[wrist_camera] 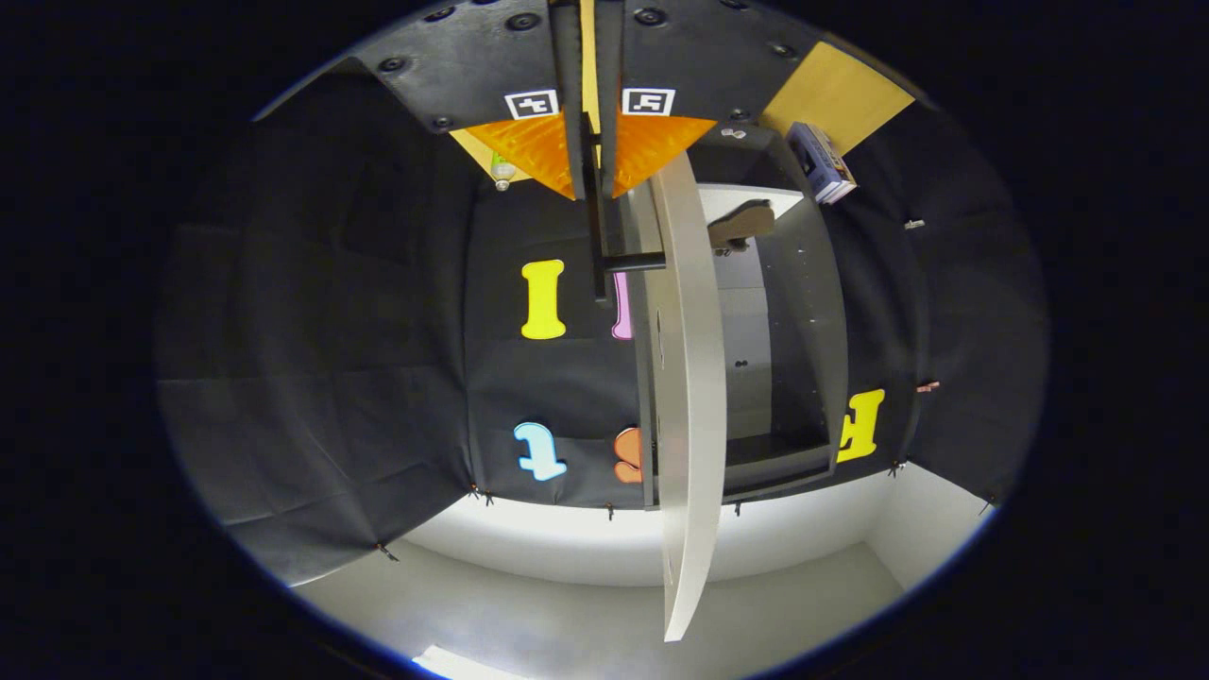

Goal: Open the shoe cabinet door, grab the shoes and put them into the shoe cabinet, then close the shoe cabinet door.

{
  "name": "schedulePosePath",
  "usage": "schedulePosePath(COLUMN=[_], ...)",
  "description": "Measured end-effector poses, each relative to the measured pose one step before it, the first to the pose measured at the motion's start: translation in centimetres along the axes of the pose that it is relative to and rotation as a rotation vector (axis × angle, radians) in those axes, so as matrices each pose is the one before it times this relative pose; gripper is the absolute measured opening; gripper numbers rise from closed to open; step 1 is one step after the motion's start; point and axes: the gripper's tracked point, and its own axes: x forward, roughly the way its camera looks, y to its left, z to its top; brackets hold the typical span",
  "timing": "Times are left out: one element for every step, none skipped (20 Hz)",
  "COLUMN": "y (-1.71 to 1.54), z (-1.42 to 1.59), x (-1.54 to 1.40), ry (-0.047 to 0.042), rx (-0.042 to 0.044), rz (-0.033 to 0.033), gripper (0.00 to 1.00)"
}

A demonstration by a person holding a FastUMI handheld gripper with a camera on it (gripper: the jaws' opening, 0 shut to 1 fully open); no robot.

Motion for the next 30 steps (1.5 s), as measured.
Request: schedulePosePath(y=[0.243,0.398,-0.242,-0.546,0.218,0.243,0.598,0.861,0.821,0.974,1.761,1.895,1.937,1.954,1.665,1.342,1.135,1.111,0.966,0.523,0.495,0.670,0.390,0.245,0.031,-0.279,-0.122,-0.482,-0.436,-0.460], z=[0.057,-0.212,-0.265,-0.445,-0.062,0.102,0.163,-0.001,-0.104,0.019,-0.486,-0.871,-0.896,-1.082,-1.362,-1.742,-1.851,-1.730,-1.989,-2.335,-2.495,-2.619,-2.039,-2.010,-1.846,-1.877,-1.570,-1.485,-1.242,-0.927], x=[-0.339,-0.041,-0.327,-0.258,-0.662,-0.845,-0.956,-0.936,-0.576,-0.775,-0.370,-0.578,-0.250,0.035,0.505,0.837,1.133,1.280,1.287,1.570,1.741,1.593,1.670,1.563,1.893,1.561,1.784,1.584,1.805,1.376], ry=[-0.00666,0.00227,0.00272,-0.00408,-0.00073,0.00105,0.00641,0.01291,0.01013,0.00607,0.01957,0.01982,0.01905,0.01898,0.02465,0.03852,0.04095,0.04090,0.04159,0.05521,0.05787,0.05935,0.04495,0.04473,0.04039,0.03663,0.03255,0.02809,0.02523,0.01848], rx=[0.01046,-0.00470,-0.02014,-0.01558,-0.00575,0.00062,0.00547,0.00408,0.00208,0.00478,0.01101,0.01423,0.00909,0.00409,-0.00906,-0.00687,0.00294,0.01396,0.01089,0.00777,0.00787,0.00794,0.01049,0.01238,0.00550,0.00589,0.00582,0.00136,0.00274,0.00005], rz=[0.00449,0.00074,-0.02077,-0.01495,-0.01008,-0.00829,0.00430,0.01045,0.01108,0.01922,0.03699,0.03646,0.03610,0.03355,0.03445,0.01703,0.02052,0.01157,0.01270,-0.00247,0.00160,0.00764,0.00537,0.00215,-0.00394,-0.01547,-0.00718,-0.01814,-0.01285,-0.01265], gripper=[0.10,0.10,0.10,0.11,0.10,0.10,0.10,0.10,0.10,0.10,0.16,0.23,0.29,0.40,0.46,0.59,0.72,0.85,0.98,0.99,0.99,0.99,0.99,0.99,0.99,0.99,0.99,0.99,0.99,0.99])
